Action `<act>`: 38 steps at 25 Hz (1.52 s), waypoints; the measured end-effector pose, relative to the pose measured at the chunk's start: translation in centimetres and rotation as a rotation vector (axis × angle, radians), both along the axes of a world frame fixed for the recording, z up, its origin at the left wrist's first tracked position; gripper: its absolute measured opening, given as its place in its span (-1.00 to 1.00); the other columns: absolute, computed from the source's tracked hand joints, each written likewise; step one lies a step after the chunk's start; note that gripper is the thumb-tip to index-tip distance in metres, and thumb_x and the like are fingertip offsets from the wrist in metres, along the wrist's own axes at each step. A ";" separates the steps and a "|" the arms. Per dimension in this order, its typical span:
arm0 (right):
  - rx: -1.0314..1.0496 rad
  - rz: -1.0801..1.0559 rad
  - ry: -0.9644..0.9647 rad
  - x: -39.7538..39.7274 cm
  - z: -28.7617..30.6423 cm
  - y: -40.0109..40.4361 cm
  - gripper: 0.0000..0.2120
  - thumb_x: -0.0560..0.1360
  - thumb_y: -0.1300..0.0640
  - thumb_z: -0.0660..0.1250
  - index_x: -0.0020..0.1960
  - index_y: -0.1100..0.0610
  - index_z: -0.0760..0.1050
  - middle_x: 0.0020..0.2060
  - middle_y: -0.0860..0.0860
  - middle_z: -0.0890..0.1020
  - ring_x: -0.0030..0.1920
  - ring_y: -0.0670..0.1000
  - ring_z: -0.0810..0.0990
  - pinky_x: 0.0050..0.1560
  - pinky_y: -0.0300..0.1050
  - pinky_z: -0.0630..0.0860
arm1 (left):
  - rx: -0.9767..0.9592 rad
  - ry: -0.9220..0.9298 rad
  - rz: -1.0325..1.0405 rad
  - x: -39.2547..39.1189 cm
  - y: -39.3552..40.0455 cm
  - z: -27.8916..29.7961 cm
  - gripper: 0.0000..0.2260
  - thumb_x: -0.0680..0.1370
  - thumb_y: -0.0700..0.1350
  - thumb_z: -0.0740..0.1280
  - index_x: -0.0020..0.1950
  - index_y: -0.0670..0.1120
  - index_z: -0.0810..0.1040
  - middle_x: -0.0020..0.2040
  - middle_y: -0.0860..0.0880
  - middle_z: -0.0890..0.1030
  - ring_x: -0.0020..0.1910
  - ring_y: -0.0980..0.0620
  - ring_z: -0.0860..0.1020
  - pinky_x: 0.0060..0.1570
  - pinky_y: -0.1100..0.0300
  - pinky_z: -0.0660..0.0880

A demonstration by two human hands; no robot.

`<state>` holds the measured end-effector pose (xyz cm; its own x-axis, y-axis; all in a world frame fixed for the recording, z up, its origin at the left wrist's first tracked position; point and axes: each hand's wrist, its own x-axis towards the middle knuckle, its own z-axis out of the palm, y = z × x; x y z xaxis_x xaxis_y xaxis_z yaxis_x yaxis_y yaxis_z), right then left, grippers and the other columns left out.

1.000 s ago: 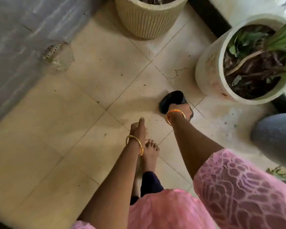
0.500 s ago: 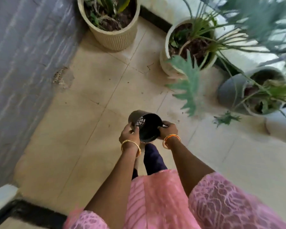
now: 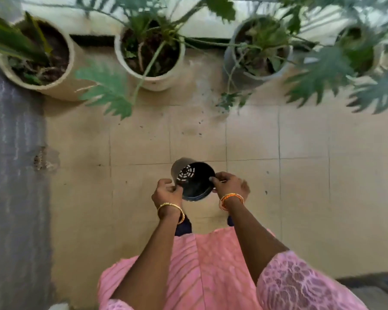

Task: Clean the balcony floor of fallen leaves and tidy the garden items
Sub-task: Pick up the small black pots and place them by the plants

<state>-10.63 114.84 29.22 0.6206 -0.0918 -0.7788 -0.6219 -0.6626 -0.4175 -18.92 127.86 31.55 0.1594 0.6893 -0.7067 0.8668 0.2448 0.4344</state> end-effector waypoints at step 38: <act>-0.106 -1.067 -0.122 48.8 -0.9 -69.6 -0.96 0.46 0.27 0.37 -0.11 0.23 0.59 -0.21 0.14 0.62 -0.17 0.13 0.60 0.02 0.06 0.59 | -0.570 -0.065 -0.593 60.9 -67.8 0.4 -0.90 0.50 -0.30 0.39 -0.14 -0.12 0.55 -0.24 -0.08 0.58 -0.32 0.06 0.53 -0.33 0.30 0.51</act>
<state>38.15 45.22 28.32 0.2534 -0.6945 -0.6734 -0.8580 0.1602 -0.4881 41.94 60.06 31.92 0.4372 0.0165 -0.8992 0.8986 -0.0477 0.4361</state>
